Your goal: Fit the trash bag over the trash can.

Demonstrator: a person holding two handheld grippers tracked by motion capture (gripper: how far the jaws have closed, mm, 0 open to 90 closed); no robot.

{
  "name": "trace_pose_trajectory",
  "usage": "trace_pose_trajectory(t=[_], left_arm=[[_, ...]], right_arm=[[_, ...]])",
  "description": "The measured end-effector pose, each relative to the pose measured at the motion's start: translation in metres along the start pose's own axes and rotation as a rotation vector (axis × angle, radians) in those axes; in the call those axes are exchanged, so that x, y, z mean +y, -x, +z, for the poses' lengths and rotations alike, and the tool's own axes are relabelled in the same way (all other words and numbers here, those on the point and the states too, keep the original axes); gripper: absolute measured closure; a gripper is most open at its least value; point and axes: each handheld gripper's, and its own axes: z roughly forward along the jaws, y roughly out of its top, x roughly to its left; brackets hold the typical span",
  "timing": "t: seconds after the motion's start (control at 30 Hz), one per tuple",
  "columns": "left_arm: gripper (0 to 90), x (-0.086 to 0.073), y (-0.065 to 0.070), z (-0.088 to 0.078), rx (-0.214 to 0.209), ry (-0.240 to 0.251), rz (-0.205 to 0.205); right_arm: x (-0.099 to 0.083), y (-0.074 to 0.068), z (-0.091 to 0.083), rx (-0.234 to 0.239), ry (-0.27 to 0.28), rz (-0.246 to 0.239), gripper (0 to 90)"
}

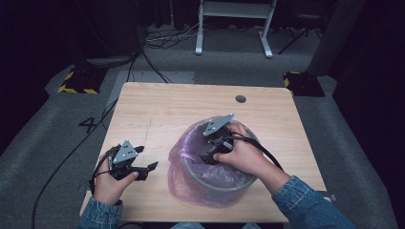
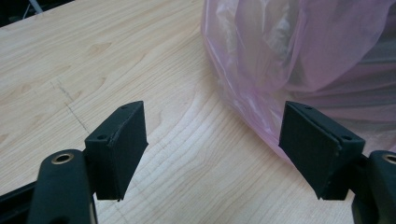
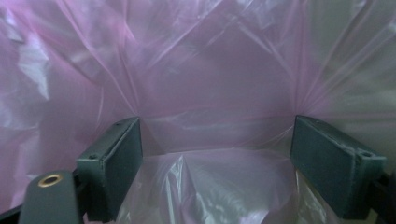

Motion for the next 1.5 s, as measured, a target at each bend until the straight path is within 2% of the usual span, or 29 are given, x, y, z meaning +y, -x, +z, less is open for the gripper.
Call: trace_pose_trajectory(t=[0.03, 0.07, 0.17, 0.27, 0.3, 0.33, 0.47, 0.53, 0.6, 0.73, 0.77, 0.8, 0.83, 0.87, 0.93, 0.97, 1.0, 1.13, 1.17, 1.2, 1.23, 1.27, 1.3, 1.33, 1.37, 1.4, 1.43, 1.5], left_arm=[[23.4, 0.000, 0.000, 0.000, 0.000, 0.000, 0.000], [23.4, 0.000, 0.000, 0.001, -0.002, -0.002, 0.001], [23.3, 0.000, 0.001, 0.001, -0.005, -0.002, -0.002], [23.3, 0.000, 0.001, 0.002, -0.007, -0.001, -0.005], [23.3, 0.000, 0.001, 0.002, -0.007, 0.000, -0.005], [23.3, 0.000, 0.000, 0.002, -0.007, -0.001, -0.004], [23.2, 0.000, 0.000, 0.002, -0.008, -0.001, -0.003], [23.3, 0.000, 0.000, 0.002, -0.008, -0.002, -0.004], [23.2, 0.000, 0.000, 0.002, -0.010, -0.002, -0.004], [23.2, -0.001, 0.000, 0.001, -0.009, 0.000, -0.006], [23.2, -0.001, 0.000, 0.001, -0.008, -0.001, -0.005], [23.2, -0.001, 0.000, 0.001, -0.008, -0.001, -0.006], [23.2, -0.001, 0.000, 0.002, -0.007, -0.001, -0.005], [23.2, 0.000, 0.000, 0.002, -0.011, -0.002, -0.005], [23.1, 0.000, 0.001, 0.002, -0.012, -0.003, -0.004], [23.1, 0.000, 0.001, 0.002, -0.012, -0.003, -0.004], [23.1, 0.000, 0.001, 0.002, -0.012, -0.003, -0.006], [23.1, 0.000, 0.001, 0.003, -0.013, -0.005, -0.004], [23.1, 0.000, 0.001, 0.003, -0.013, -0.005, -0.004], [23.1, 0.000, 0.002, 0.004, -0.014, -0.005, -0.003], [23.1, 0.000, 0.002, 0.004, -0.014, -0.005, -0.003], [23.1, 0.001, 0.002, 0.004, -0.014, -0.009, 0.001], [23.1, 0.001, 0.002, 0.004, -0.014, -0.009, 0.001], [23.1, 0.001, 0.003, 0.005, -0.016, -0.008, -0.001], [23.1, 0.001, 0.003, 0.005, -0.016, -0.008, -0.001], [23.1, 0.001, 0.003, 0.005, -0.018, -0.007, 0.002], [23.0, 0.001, 0.003, 0.005, -0.018, -0.007, 0.002], [23.0, 0.002, 0.003, 0.005, -0.018, -0.006, 0.000]], right_arm=[[0.000, 0.000, 0.000, 0.000, 0.000, 0.000, 17.2], [-0.001, 0.000, 0.004, 0.001, -0.032, -0.001, 17.3], [-0.003, 0.000, 0.007, 0.002, -0.061, -0.003, 17.4], [-0.006, 0.002, 0.014, -0.001, -0.123, 0.008, 17.4], [-0.006, 0.002, 0.014, -0.001, -0.123, 0.008, 17.4], [-0.008, 0.003, 0.017, -0.011, -0.165, 0.004, 17.5], [-0.010, 0.003, 0.021, -0.029, -0.219, 0.004, 18.2], [-0.013, 0.003, 0.024, -0.002, -0.246, 0.030, 18.6], [-0.013, 0.002, 0.025, 0.002, -0.254, 0.028, 19.4], [-0.010, 0.003, 0.018, 0.014, -0.210, 0.041, 22.1], [-0.006, 0.002, 0.007, 0.016, -0.149, 0.062, 23.3], [-0.003, 0.002, 0.000, 0.014, -0.112, 0.072, 23.7], [-0.003, 0.002, 0.000, 0.014, -0.112, 0.072, 23.7], [0.002, 0.001, -0.014, 0.016, -0.042, 0.078, 23.8], [0.006, 0.000, -0.028, 0.028, 0.021, 0.092, 24.9], [0.006, 0.000, -0.028, 0.028, 0.021, 0.092, 24.9], [0.009, -0.001, -0.043, 0.028, 0.087, 0.089, 25.5], [0.014, -0.008, -0.068, 0.050, 0.191, 0.055, 26.8], [0.014, -0.008, -0.068, 0.050, 0.191, 0.055, 26.8], [0.015, -0.015, -0.073, 0.071, 0.201, 0.021, 27.0], [0.015, -0.015, -0.073, 0.071, 0.201, 0.021, 27.0], [0.015, -0.022, -0.076, 0.099, 0.189, -0.032, 28.7], [0.015, -0.022, -0.076, 0.099, 0.189, -0.032, 28.7], [0.014, -0.027, -0.073, 0.115, 0.162, -0.072, 28.8], [0.014, -0.027, -0.073, 0.115, 0.162, -0.072, 28.8], [0.013, -0.030, -0.067, 0.126, 0.121, -0.112, 29.1], [0.013, -0.030, -0.067, 0.126, 0.121, -0.112, 29.1], [0.011, -0.032, -0.058, 0.131, 0.083, -0.137, 29.4]])
